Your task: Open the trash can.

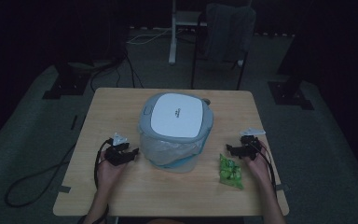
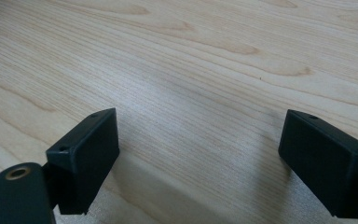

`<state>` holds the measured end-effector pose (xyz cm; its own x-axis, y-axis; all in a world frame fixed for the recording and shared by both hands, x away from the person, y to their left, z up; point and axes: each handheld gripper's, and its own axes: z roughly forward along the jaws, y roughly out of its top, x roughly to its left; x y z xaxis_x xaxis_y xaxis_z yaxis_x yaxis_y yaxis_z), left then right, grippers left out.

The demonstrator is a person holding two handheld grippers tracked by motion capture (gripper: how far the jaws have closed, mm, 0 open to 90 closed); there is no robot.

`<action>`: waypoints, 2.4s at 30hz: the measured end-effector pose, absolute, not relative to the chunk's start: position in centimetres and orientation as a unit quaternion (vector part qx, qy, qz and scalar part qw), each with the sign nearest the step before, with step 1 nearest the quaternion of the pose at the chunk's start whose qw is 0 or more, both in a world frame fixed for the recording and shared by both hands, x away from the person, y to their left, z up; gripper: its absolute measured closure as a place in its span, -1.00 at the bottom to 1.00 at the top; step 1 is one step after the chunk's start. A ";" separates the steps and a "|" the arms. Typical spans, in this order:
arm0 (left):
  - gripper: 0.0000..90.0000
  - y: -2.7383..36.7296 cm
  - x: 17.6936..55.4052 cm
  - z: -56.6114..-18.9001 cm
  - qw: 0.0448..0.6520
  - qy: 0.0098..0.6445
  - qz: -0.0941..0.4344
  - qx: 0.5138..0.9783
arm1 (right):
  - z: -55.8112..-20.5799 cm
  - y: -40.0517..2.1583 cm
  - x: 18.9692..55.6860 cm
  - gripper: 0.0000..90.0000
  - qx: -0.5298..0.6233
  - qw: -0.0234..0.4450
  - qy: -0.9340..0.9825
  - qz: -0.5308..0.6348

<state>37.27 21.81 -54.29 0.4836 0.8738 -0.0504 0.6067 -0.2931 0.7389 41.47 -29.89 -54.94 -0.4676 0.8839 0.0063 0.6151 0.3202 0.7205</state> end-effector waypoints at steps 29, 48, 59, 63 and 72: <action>1.00 21.0 37.3 -52.6 0.372 0.453 0.171 0.792 | -54.9 -29.7 41.1 -0.75 0.488 0.204 0.780 0.334; 1.00 18.5 38.6 -51.8 0.398 0.420 0.152 0.801 | -54.9 -29.7 41.1 -0.75 0.490 0.205 0.779 0.334; 1.00 18.1 38.1 -52.0 0.397 0.413 0.153 0.805 | -54.9 -29.7 41.0 -0.74 0.490 0.205 0.779 0.334; 1.00 18.1 38.2 -52.2 0.404 0.414 0.151 0.802 | -54.9 -29.7 41.0 -0.74 0.490 0.205 0.778 0.334; 1.00 17.9 38.4 -52.5 0.400 0.403 0.160 0.807 | -54.9 -29.7 41.0 -0.74 0.491 0.205 0.778 0.333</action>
<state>38.43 17.91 -52.47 0.6241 0.7786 -0.0652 0.5230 -0.3543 0.7752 41.00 -29.73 -54.94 -0.4334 0.9012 0.0079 0.6278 0.2956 0.7201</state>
